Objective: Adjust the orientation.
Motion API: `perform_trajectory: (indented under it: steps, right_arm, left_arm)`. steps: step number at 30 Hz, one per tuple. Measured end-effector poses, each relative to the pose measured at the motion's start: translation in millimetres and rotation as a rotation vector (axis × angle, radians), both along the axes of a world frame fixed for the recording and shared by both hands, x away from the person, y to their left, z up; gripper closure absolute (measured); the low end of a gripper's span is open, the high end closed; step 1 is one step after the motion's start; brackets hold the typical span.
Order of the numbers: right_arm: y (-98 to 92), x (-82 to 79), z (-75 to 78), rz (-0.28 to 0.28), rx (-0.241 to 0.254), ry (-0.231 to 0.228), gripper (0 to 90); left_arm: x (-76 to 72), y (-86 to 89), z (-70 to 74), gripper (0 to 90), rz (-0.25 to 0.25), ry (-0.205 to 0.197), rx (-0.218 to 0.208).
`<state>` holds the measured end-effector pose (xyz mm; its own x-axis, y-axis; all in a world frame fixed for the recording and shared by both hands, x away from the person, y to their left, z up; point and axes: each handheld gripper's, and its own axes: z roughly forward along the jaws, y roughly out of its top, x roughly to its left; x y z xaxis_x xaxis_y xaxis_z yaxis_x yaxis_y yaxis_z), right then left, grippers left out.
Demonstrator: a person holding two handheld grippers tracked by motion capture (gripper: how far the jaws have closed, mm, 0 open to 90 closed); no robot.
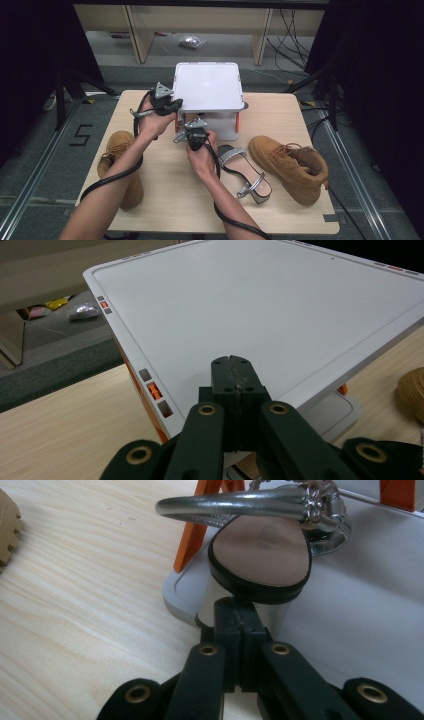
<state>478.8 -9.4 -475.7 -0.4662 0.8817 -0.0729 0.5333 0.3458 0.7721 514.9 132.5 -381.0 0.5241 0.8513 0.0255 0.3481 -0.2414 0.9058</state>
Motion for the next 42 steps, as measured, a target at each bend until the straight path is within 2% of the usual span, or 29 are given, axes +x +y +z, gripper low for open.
perform_trajectory:
  steps: [12,17,22,23,32,37,40,42]
  right_arm:
    - [5.0,7.8,-6.2,0.006,-0.015,0.016,89.8]
    - [6.6,10.5,-7.2,0.008,-0.025,0.008,89.6]
    - [8.0,12.6,-10.0,-0.006,-0.02,0.026,89.7]
    - [9.7,12.2,-10.7,-0.018,-0.006,0.043,89.7]
    - [9.7,19.6,-14.6,-0.004,-0.027,0.026,88.7]
    - [11.7,21.3,-16.4,0.001,-0.005,0.049,85.9]
    - [9.8,19.3,-16.1,0.012,-0.005,0.031,84.7]
    - [7.5,15.8,-13.4,0.012,0.012,0.044,84.8]
  left_arm:
    - [0.0,0.1,-0.3,89.9,0.0,-0.001,-0.006]
    - [-0.1,0.1,-0.1,89.9,-0.001,0.0,-0.004]
    - [-0.1,0.0,-0.2,89.9,-0.001,0.0,-0.004]
    - [-0.1,0.1,-0.2,89.9,-0.001,0.0,-0.005]
    - [0.0,0.2,-0.1,89.9,-0.002,0.001,-0.006]
    - [0.0,0.3,-0.1,89.9,-0.002,0.002,-0.007]
    - [0.1,0.4,0.2,89.9,-0.004,0.004,-0.004]
    - [0.2,0.6,0.1,89.9,-0.004,0.004,-0.008]
